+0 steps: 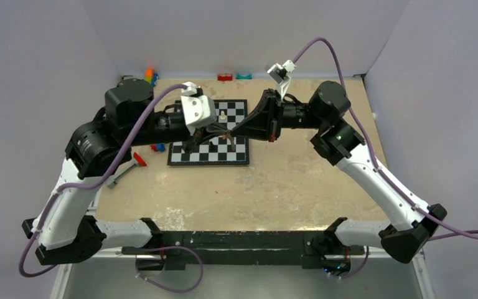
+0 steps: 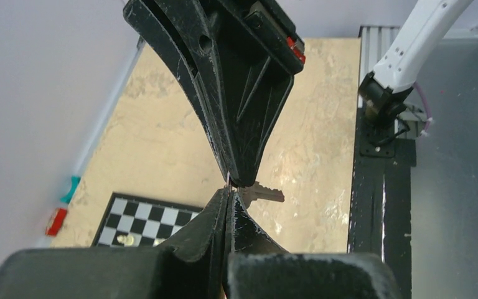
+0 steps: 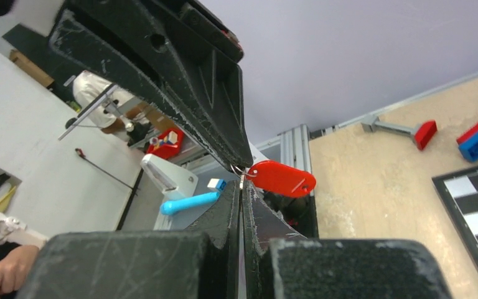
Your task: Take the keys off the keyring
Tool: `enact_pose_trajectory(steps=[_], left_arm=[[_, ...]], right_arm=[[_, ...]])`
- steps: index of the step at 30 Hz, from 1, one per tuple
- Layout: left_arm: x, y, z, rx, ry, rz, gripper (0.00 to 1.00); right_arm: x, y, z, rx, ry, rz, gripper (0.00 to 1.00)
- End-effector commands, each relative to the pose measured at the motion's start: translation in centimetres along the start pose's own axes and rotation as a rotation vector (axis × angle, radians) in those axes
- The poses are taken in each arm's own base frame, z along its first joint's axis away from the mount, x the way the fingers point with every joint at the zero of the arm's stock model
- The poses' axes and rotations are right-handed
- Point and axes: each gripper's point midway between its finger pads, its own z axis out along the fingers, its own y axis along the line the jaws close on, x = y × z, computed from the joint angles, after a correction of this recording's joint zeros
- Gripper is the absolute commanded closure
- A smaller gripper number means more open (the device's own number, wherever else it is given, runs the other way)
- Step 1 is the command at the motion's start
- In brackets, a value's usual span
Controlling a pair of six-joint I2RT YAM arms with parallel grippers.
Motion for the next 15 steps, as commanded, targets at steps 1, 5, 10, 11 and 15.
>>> enact_pose_trajectory(steps=[1, 5, 10, 11, 15], left_arm=[[5.8, 0.0, 3.8, 0.046, 0.240, -0.057, 1.00], [7.0, 0.2, 4.7, 0.052, 0.312, -0.080, 1.00], [8.0, 0.8, 5.3, 0.037, 0.379, -0.094, 1.00], [8.2, 0.9, 5.3, 0.029, 0.389, -0.091, 1.00], [8.9, 0.9, 5.3, 0.030, 0.420, -0.097, 1.00]], right_arm=[[-1.3, 0.5, 0.5, 0.024, -0.023, -0.064, 1.00], [-1.1, 0.1, 0.2, 0.065, -0.011, -0.081, 1.00], [-1.1, 0.0, 0.0, 0.093, -0.003, -0.100, 1.00], [-1.1, -0.1, -0.1, 0.098, -0.003, -0.101, 1.00], [-1.0, -0.1, -0.3, 0.104, -0.002, -0.107, 1.00]])
